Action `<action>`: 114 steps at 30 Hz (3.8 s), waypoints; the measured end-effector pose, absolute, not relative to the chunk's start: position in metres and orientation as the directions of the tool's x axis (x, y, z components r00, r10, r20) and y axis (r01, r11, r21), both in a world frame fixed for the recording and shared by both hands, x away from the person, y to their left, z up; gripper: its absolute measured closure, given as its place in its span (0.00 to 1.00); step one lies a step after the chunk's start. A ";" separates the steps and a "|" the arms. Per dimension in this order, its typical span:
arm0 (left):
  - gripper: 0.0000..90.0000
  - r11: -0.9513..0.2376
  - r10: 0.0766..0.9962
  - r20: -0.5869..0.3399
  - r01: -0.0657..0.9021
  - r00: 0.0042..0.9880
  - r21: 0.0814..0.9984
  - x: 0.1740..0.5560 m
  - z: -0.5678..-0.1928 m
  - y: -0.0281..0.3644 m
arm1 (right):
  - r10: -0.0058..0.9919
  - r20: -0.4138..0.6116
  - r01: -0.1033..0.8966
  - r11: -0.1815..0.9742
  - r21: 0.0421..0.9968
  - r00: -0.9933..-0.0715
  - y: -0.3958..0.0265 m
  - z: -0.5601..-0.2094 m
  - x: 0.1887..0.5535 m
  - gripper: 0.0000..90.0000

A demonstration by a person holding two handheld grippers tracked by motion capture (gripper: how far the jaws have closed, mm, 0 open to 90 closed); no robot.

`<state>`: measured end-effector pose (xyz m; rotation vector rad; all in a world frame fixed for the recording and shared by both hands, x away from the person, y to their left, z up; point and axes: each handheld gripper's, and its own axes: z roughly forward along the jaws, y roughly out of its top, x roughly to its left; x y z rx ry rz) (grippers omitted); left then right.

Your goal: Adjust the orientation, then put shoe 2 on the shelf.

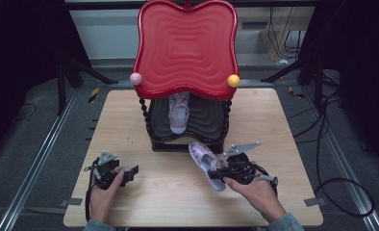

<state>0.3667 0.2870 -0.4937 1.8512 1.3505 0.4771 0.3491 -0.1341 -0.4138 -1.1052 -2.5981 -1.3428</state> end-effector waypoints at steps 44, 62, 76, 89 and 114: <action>0.12 -0.132 0.919 -0.143 0.627 0.368 0.768 0.367 -0.494 0.286 | 0.723 0.277 0.442 0.043 0.896 -0.632 -0.107 -0.371 0.367 0.96; 0.12 -0.129 0.917 -0.149 0.628 0.370 0.768 0.367 -0.494 0.286 | 0.774 0.278 0.422 -0.015 0.906 -0.569 -0.091 -0.375 0.381 0.96; 0.12 -0.128 0.917 -0.150 0.627 0.370 0.769 0.367 -0.494 0.286 | 0.816 0.259 0.391 -0.044 0.920 -0.517 -0.085 -0.373 0.390 0.96; 0.12 -0.116 0.917 -0.160 0.627 0.366 0.770 0.367 -0.493 0.288 | 0.876 0.204 0.346 -0.045 0.937 -0.436 -0.071 -0.374 0.405 0.96; 0.12 -0.110 0.915 -0.167 0.627 0.366 0.771 0.366 -0.493 0.287 | 0.943 0.109 0.293 -0.012 0.956 -0.315 -0.046 -0.383 0.427 0.96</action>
